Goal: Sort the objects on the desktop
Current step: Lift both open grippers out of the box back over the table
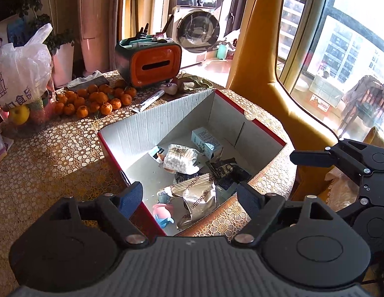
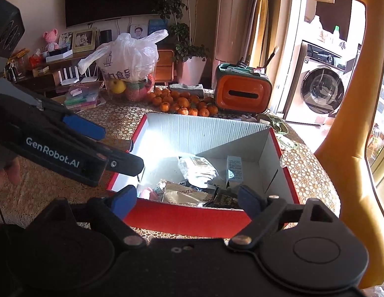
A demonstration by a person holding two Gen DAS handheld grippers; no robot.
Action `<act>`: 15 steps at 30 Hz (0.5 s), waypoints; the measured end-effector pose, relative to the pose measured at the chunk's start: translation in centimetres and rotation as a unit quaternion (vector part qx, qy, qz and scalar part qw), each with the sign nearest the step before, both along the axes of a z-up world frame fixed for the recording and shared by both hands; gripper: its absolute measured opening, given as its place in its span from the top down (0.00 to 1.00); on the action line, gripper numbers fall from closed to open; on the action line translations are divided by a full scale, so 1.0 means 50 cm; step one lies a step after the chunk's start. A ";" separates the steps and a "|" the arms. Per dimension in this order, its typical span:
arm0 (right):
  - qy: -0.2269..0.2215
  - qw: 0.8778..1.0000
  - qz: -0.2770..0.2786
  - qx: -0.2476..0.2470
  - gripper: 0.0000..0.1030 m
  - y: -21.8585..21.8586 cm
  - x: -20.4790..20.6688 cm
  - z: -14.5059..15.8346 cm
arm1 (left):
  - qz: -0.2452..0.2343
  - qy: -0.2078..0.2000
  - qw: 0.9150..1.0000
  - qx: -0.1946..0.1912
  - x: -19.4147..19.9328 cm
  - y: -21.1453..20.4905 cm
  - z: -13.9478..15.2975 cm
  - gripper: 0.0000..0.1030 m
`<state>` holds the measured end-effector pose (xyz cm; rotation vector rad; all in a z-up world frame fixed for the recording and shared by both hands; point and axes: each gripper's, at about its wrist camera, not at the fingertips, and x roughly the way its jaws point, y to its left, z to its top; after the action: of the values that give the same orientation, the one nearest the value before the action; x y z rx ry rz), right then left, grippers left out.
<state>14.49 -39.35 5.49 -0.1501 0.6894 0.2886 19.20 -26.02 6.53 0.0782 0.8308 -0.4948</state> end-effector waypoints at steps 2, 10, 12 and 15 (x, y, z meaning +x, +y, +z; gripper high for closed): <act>-0.004 1.000 0.002 0.001 0.11 0.003 -0.010 0.000 | -0.003 0.000 1.000 -0.003 -0.008 0.004 0.000 0.17; -0.037 0.999 0.001 0.004 0.01 0.006 -0.053 0.005 | 0.001 -0.028 1.000 0.009 -0.051 0.014 0.005 0.03; -0.041 0.999 0.000 0.006 0.01 0.005 -0.063 0.005 | 0.001 -0.031 0.999 0.011 -0.061 0.018 0.005 0.03; -0.045 0.999 -0.004 0.009 0.01 0.003 -0.077 0.001 | 0.001 -0.037 0.999 0.018 -0.077 0.022 0.003 0.03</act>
<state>10.63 -39.21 5.54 -0.1413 0.5982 0.2793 15.33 -24.93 6.68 0.1284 0.7682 -0.4716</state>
